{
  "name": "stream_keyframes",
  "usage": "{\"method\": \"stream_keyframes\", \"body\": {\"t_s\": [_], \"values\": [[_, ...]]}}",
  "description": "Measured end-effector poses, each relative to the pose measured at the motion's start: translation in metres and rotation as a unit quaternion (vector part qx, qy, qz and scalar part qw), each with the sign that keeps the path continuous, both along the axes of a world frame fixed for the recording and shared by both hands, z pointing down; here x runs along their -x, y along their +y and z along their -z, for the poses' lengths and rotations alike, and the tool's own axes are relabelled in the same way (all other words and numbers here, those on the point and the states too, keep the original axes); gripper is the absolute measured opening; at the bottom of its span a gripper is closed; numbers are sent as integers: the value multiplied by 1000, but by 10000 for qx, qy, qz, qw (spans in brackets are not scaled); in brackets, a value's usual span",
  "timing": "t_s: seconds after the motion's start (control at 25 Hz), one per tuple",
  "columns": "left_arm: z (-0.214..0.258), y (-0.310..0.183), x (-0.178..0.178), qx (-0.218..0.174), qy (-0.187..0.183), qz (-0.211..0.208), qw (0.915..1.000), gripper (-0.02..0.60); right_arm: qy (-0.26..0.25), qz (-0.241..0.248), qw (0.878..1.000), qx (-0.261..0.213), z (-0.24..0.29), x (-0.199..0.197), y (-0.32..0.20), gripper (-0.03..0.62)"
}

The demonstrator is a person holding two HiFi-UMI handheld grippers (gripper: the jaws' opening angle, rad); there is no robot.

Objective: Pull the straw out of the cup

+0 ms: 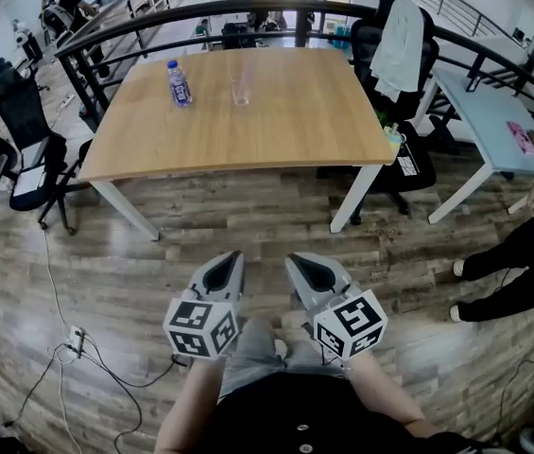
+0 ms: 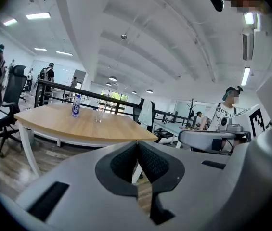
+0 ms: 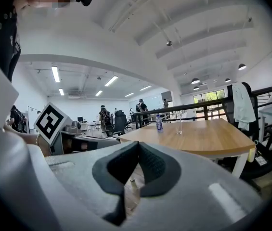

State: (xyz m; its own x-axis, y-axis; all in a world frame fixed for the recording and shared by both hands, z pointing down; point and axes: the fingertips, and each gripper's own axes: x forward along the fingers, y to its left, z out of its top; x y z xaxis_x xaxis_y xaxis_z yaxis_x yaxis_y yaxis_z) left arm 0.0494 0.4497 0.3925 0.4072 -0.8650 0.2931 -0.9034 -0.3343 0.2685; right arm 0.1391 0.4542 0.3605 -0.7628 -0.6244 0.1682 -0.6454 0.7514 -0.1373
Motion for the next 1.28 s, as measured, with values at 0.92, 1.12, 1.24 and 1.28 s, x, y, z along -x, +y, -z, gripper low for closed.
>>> {"method": "stream_keyframes", "body": {"t_s": [0.92, 1.12, 1.24, 1.28], "values": [[-29, -231, 105, 341, 235, -122, 9991, 20, 128, -414, 9990, 146, -22, 76, -250, -2], [-22, -293, 135, 272, 220, -304, 9989, 20, 112, -542, 9984, 124, -19, 107, -306, -2], [-19, -320, 143, 250, 285, -448, 9983, 20, 46, -643, 9979, 116, -19, 118, -332, -2], [-18, -328, 146, 239, 294, -486, 9981, 20, 32, -679, 9976, 113, -19, 121, -338, -2]]}}
